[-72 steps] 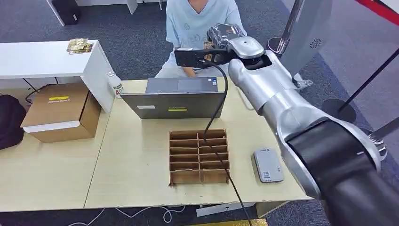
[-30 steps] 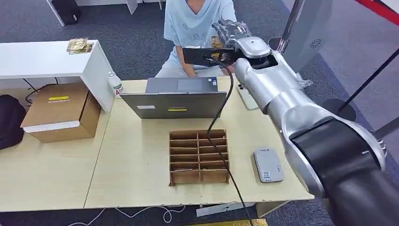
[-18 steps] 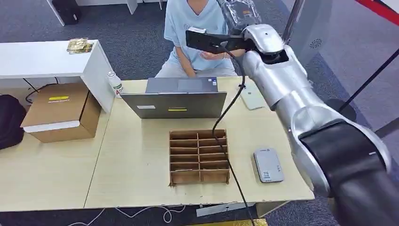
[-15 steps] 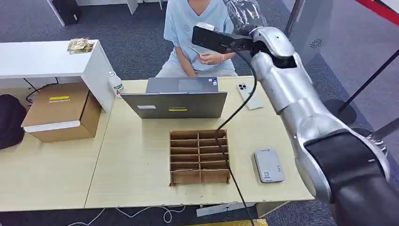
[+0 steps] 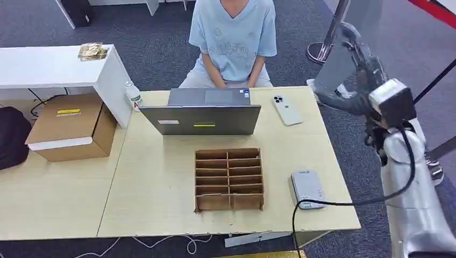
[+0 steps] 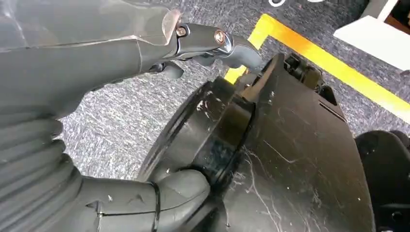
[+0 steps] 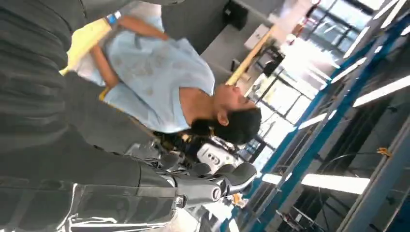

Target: Pass the card to the sensor for recognition and then transmit it.

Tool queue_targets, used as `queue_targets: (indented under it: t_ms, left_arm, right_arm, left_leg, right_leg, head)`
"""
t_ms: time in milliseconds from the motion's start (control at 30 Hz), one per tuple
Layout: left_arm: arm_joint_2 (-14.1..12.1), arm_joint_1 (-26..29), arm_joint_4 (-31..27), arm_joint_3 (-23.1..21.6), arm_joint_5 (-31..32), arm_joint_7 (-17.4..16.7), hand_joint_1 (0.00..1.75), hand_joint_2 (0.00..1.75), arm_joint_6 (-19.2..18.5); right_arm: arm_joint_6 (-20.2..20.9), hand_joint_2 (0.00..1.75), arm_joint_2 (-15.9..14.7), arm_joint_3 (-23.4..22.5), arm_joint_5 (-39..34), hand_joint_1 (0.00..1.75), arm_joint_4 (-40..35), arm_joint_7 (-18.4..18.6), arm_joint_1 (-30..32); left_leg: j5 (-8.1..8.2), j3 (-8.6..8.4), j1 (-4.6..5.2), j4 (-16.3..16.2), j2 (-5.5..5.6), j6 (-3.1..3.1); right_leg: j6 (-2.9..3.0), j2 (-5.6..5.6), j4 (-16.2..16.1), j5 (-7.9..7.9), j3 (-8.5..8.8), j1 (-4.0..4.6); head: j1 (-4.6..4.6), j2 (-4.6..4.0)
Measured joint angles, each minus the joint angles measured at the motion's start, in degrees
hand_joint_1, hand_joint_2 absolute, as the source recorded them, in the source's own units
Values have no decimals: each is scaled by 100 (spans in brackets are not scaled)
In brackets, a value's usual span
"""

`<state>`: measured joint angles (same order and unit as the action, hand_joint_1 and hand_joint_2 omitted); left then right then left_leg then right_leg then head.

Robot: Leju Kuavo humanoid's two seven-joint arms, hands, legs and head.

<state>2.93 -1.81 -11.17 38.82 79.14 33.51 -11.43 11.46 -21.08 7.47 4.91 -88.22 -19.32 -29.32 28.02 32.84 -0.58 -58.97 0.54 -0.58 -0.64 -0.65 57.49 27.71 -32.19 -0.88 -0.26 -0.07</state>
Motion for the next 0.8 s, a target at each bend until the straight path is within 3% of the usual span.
queue_targets:
  t_ms: [100, 233, 333, 500, 567, 600, 667, 800]
  left_arm:
    - [0, 6, 0, 52, -52, -13, 0, 175, 76]
    - [13, 40, 0, 122, -111, -42, 0, 175, 195]
    - [20, 36, 0, 131, -118, -68, 0, 175, 234]
    - [35, 36, 0, 131, -63, -105, 0, 175, 304]
    - [42, 33, 0, 131, -44, -107, 0, 175, 330]
    - [44, 29, 0, 131, -27, -107, 0, 175, 356]
    - [55, 23, 0, 131, 4, -107, 0, 175, 435]
    - [74, 11, 0, 131, 65, -111, 0, 175, 562]
  right_arm:
    - [81, 175, -309, -405, -737, 0, -612, -311, 949]
    - [-101, 175, -332, -778, -941, 0, -1200, -745, 2062]
    - [-506, 175, -207, -876, -987, 0, -1555, -876, 2648]
    - [-1682, 175, 66, -839, -617, 0, -1962, -1257, 3667]
    - [-2805, 175, 246, -799, 235, 0, -2030, -1681, 3960]
    - [-3735, 175, 356, -748, 973, 0, -2049, -1874, 4084]
    - [-4843, 175, 593, -642, 2082, 0, -2054, -1993, 4262]
    - [-5097, 175, 1490, -660, 4252, 0, -2122, -2004, 4538]
  left_leg:
    - [5, 3, -1, 1, 0, 1]
    - [10, 2, -1, 8, -14, -5]
    - [9, -2, -3, 9, -14, -5]
    - [8, -1, -3, 11, -10, -6]
    - [8, -1, -2, 11, -14, -7]
    - [9, -2, -2, 11, -16, -7]
    - [9, -4, -3, 12, -21, -7]
    - [9, -6, -5, 15, -25, -7]
  right_leg:
    - [-4, -1, 0, 5, 1, 1]
    - [-5, 12, 0, 7, -2, 1]
    - [-7, 12, 1, 10, -2, 2]
    - [-5, 6, 2, 12, 0, 3]
    - [-5, 10, 2, 12, -1, 2]
    - [-5, 12, 2, 13, -1, 3]
    - [-4, 17, 2, 13, -1, 3]
    - [-2, 18, 3, 14, -1, 5]
  head:
    - [2, 0]
    - [-2, 0]
    - [2, 0]
    - [2, 0]
    - [0, 0]
    - [2, 0]
    - [0, 0]
    - [-4, 0]
